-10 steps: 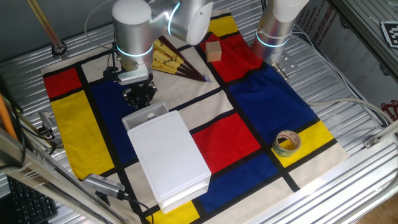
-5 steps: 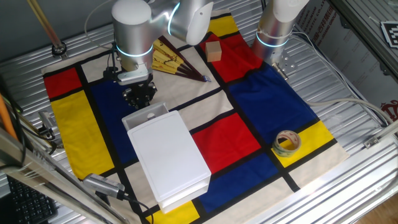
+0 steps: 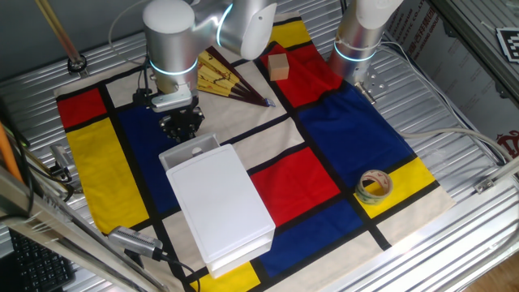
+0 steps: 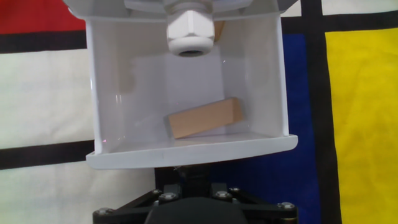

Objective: Grasp the handle and close the drawer

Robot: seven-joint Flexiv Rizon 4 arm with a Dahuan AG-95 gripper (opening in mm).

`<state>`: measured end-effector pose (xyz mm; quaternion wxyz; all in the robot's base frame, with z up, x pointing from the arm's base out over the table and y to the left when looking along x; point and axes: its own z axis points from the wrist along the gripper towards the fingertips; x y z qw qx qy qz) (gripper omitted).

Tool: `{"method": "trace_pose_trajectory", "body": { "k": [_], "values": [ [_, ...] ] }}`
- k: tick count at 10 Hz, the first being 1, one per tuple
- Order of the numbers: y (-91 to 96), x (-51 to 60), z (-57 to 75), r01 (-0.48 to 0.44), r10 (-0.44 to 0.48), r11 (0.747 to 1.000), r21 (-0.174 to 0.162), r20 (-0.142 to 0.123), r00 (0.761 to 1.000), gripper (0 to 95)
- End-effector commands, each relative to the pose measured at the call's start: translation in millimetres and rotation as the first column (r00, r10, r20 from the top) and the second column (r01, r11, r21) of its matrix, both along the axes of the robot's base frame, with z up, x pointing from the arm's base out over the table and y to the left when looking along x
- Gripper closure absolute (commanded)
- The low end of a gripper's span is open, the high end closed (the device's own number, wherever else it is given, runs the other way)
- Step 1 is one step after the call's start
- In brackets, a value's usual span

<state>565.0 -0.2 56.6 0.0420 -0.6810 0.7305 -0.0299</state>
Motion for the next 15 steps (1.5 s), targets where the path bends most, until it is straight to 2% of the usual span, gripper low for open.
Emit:
{"method": "trace_pose_trajectory", "body": {
  "k": [1,15],
  "values": [
    [0.1,-0.2,0.2,0.001,-0.001,1.000,0.002,0.003,1.000,95.0],
    [11.1,-0.4,1.9,0.021,-0.021,1.000,-0.012,-0.009,1.000,95.0]
  ]
}}
